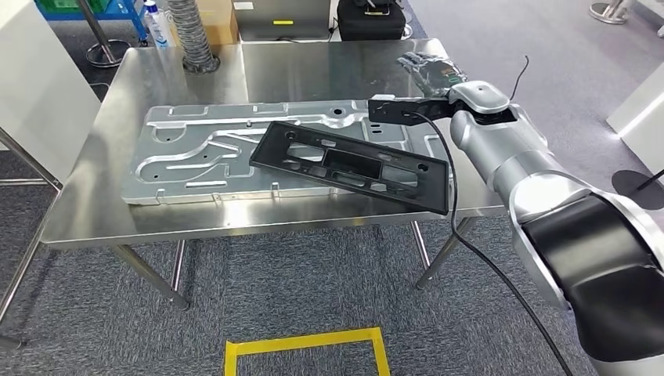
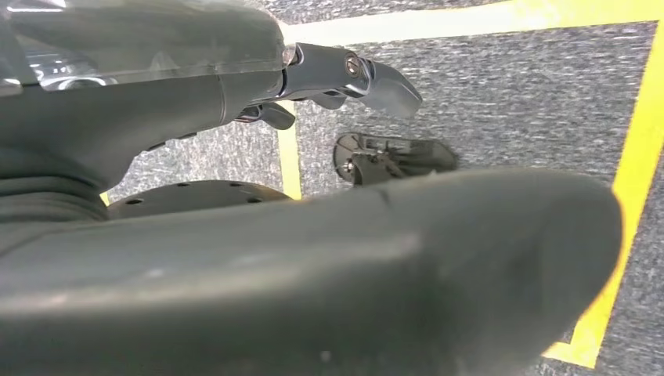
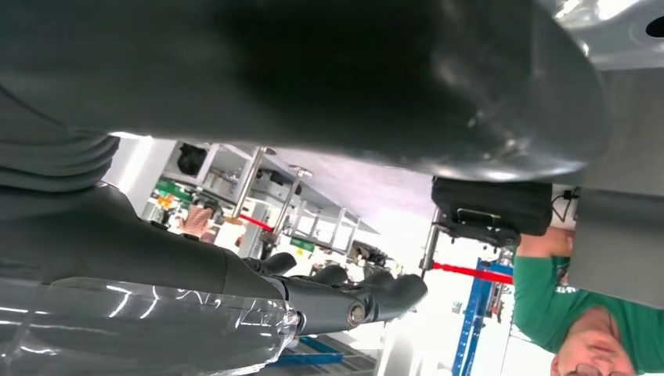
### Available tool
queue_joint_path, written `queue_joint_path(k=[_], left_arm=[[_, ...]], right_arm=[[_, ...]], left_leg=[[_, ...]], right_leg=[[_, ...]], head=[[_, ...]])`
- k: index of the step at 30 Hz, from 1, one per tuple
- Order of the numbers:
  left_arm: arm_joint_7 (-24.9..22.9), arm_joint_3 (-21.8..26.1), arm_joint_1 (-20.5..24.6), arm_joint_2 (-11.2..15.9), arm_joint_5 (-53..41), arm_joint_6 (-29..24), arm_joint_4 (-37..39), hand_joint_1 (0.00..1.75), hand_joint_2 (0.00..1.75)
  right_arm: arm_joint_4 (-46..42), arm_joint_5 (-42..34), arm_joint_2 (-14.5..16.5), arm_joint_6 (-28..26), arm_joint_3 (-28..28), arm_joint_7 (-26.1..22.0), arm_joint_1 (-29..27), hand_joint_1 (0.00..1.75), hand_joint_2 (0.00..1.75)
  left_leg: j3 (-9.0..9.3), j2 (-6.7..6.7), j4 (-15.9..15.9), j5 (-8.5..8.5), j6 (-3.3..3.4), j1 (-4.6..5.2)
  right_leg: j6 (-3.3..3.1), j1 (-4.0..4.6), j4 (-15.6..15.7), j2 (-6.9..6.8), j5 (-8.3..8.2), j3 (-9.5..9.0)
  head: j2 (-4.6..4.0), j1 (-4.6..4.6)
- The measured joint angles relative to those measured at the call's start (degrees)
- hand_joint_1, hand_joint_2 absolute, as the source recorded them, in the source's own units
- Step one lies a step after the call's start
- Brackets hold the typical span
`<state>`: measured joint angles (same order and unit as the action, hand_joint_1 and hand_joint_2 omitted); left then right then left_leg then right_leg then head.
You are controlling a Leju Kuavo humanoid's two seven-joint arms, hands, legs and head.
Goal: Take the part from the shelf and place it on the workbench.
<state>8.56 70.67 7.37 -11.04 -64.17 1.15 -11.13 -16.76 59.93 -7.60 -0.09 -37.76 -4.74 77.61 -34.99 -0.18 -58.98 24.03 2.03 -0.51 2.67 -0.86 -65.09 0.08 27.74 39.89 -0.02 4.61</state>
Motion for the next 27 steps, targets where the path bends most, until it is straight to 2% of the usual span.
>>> queue_joint_path(k=[1,2,3,4,5,6,7,8,9,10,12,13,14,16,17,18,19,20,21,22,23,24,25,27], left_arm=[[0.0,0.0,0.0,0.0,0.0,0.0,0.0,0.00,0.00],[0.0,0.0,0.0,0.0,0.0,0.1,0.0,0.00,0.00],[0.1,0.1,0.0,0.0,0.0,0.1,0.0,0.00,0.00],[0.1,0.1,0.0,0.0,0.0,0.1,0.0,0.00,0.00],[0.1,0.1,0.0,0.0,0.0,0.1,0.0,0.00,0.00],[0.1,0.1,0.1,0.0,0.0,0.1,0.0,0.00,0.00],[0.2,0.1,0.1,0.0,0.0,0.1,0.0,0.00,0.00],[0.2,0.1,0.1,0.0,0.0,0.2,0.0,0.00,0.00],[0.2,0.2,0.1,0.0,0.0,0.2,0.0,0.00,0.00],[0.2,0.2,0.1,0.0,0.0,0.2,0.0,0.00,0.00],[0.2,0.2,0.0,0.0,0.0,0.3,0.0,0.00,0.00],[0.2,0.2,-0.1,0.0,0.0,0.3,0.0,0.00,0.00],[0.2,0.3,-0.2,0.0,0.0,0.3,0.0,0.00,0.00],[0.2,0.4,-0.2,0.1,0.0,0.3,0.0,0.00,0.00],[0.2,0.5,-0.2,0.1,0.0,0.3,0.0,0.00,0.00],[0.2,0.6,-0.2,0.1,0.0,0.3,0.0,0.00,0.00],[0.2,0.6,-0.2,0.2,0.0,0.3,0.0,0.00,0.00],[0.2,0.7,-0.2,0.2,0.0,0.3,0.0,0.00,0.00],[0.2,0.8,-0.2,0.2,0.0,0.2,0.0,0.00,0.00],[0.2,0.8,-0.1,0.3,0.0,0.2,0.0,0.00,0.00],[0.2,0.9,0.0,0.3,0.0,0.2,0.0,0.00,0.00],[0.2,0.9,0.0,0.3,0.0,0.2,0.0,0.00,0.00],[0.2,1.0,0.0,0.4,0.0,0.2,0.0,0.00,0.00],[0.1,1.0,0.0,0.4,-0.1,0.2,0.0,0.00,0.00]], right_arm=[[0.0,0.0,-0.2,0.0,0.1,0.0,0.0,0.00,0.00],[0.0,0.0,-0.2,0.0,0.2,-0.1,0.0,0.00,0.00],[0.0,0.1,-0.3,0.0,0.3,-0.1,0.0,0.00,0.00],[0.0,0.2,-0.3,0.0,0.3,-0.1,0.0,0.00,0.00],[0.0,0.3,-0.4,0.0,0.4,-0.1,0.1,0.00,0.00],[0.0,0.5,-0.4,0.0,0.4,-0.1,0.2,0.00,0.00],[-0.1,0.6,-0.5,0.0,0.5,0.0,0.4,0.00,0.00],[-0.2,0.7,-0.6,0.0,0.6,0.0,0.6,0.00,0.00],[-0.3,0.9,-0.7,0.0,0.8,0.0,0.8,0.00,0.00],[-0.5,0.9,-0.8,0.0,0.8,0.1,1.0,0.00,0.00],[-0.5,1.0,-1.1,0.0,0.9,0.2,1.1,0.00,0.00],[-0.4,1.1,-1.2,0.1,1.0,0.2,1.1,0.00,0.00],[-0.4,1.1,-1.2,0.1,1.0,0.3,1.1,0.00,0.00],[-0.4,1.4,-1.3,0.1,1.0,0.4,1.1,0.00,0.00],[-0.4,1.5,-1.5,0.1,1.0,0.6,1.0,0.00,0.00],[-0.4,1.6,-1.7,0.2,1.0,0.7,0.9,0.00,0.00],[-0.3,1.7,-1.8,0.2,1.0,0.7,0.8,0.00,0.00],[-0.3,1.7,-1.9,0.2,1.0,0.8,0.6,0.00,0.00],[-0.3,1.8,-2.1,0.2,1.0,0.8,0.6,0.00,0.00],[-0.3,1.9,-2.2,0.2,1.1,0.9,0.5,0.00,0.00],[-0.3,1.9,-2.5,0.2,1.1,1.0,0.5,0.00,0.00],[-0.3,2.0,-2.9,0.2,1.2,1.2,0.6,0.00,0.00],[-0.3,2.0,-3.1,0.2,1.3,1.3,0.6,0.00,0.00],[-0.3,2.0,-3.6,0.2,1.4,1.5,0.6,0.00,0.00]], left_leg=[[-0.64,0.00,0.0,-0.46,0.16,0.08],[-1.28,0.01,0.0,-0.95,0.21,0.20],[-1.95,0.02,0.0,-1.46,0.23,0.34],[-2.60,0.04,0.0,-1.97,0.23,0.49],[-3.22,0.05,0.0,-2.50,0.22,0.66],[-3.77,0.05,-0.1,-3.02,0.21,0.81],[-4.25,0.03,-0.1,-3.52,0.13,0.97],[-4.56,0.03,0.1,-4.04,-0.03,1.01],[-4.72,0.03,0.2,-4.56,-0.27,0.96],[-4.81,0.03,0.5,-5.14,-0.58,0.85],[-4.89,-0.02,1.3,-6.11,-1.27,0.72],[-5.23,-0.07,1.1,-5.42,-1.58,0.77],[-5.82,-0.11,-0.3,-3.54,-1.86,0.80],[-7.68,-0.12,-6.9,2.56,-2.37,0.60],[-8.44,-0.10,-11.0,4.93,-2.65,0.43],[-8.68,-0.09,-14.3,5.94,-2.93,0.24],[-8.09,-0.08,-15.7,5.62,-3.19,0.06],[-6.56,-0.07,-15.2,4.42,-3.40,-0.10],[-3.96,-0.06,-12.5,3.07,-3.55,-0.27],[-0.75,-0.07,-8.4,2.76,-3.62,-0.36],[2.17,-0.17,-4.2,3.12,-3.42,-0.31],[4.16,-0.28,-1.2,3.69,-3.11,-0.22],[5.12,-0.39,0.6,4.36,-2.78,-0.07],[4.88,-0.35,1.4,3.57,-1.93,0.04]], right_leg=[[0.17,0.01,-4.1,-0.01,2.57,1.37],[0.27,0.02,-7.8,-0.01,4.41,2.44],[0.24,0.04,-10.1,-0.02,5.19,2.74],[0.07,0.08,-10.2,-0.02,4.81,1.91],[-0.25,0.18,-8.1,-0.01,3.59,-0.10],[-0.75,0.38,-4.3,-0.01,2.27,-3.03],[-1.35,0.65,0.1,-0.05,1.73,-6.10],[-1.71,0.91,3.6,-0.17,1.38,-8.37],[-2.04,1.20,6.0,-0.27,1.38,-9.69],[-2.23,1.42,7.0,-0.39,1.37,-10.01],[-2.64,1.41,8.0,-0.57,-0.15,-9.60],[-2.93,1.23,8.6,-0.68,-1.06,-9.30],[-3.16,1.00,9.2,-0.75,-2.06,-8.83],[-3.42,0.80,9.7,-0.79,-3.76,-7.31],[-3.39,0.77,9.6,-0.79,-4.49,-6.37],[-3.32,0.72,9.5,-0.79,-5.18,-5.40],[-3.20,0.65,9.4,-0.76,-5.84,-4.43],[-3.01,0.53,9.2,-0.70,-6.45,-3.45],[-2.76,0.39,8.9,-0.61,-7.01,-2.52],[-2.43,0.32,8.6,-0.53,-7.49,-1.64],[-2.07,0.26,8.3,-0.47,-7.93,-0.97],[-1.71,0.22,8.1,-0.50,-8.39,-0.60],[-1.38,0.23,8.1,-0.55,-8.85,-0.41],[-0.78,0.13,8.7,-0.51,-9.91,-0.27]], head=[[0.00,0.00],[0.00,0.00],[0.00,0.00],[0.00,0.00],[0.00,0.00],[0.00,0.00],[0.00,0.00],[0.00,0.01],[0.00,0.01],[0.00,0.01],[0.00,-0.01],[0.00,-0.01],[0.00,-0.01],[0.00,0.00],[0.00,0.00],[0.00,0.00],[0.00,0.00],[0.00,0.00],[0.00,0.00],[0.00,0.00],[0.00,-0.01],[0.00,-0.01],[0.00,-0.01],[0.00,-0.01]])
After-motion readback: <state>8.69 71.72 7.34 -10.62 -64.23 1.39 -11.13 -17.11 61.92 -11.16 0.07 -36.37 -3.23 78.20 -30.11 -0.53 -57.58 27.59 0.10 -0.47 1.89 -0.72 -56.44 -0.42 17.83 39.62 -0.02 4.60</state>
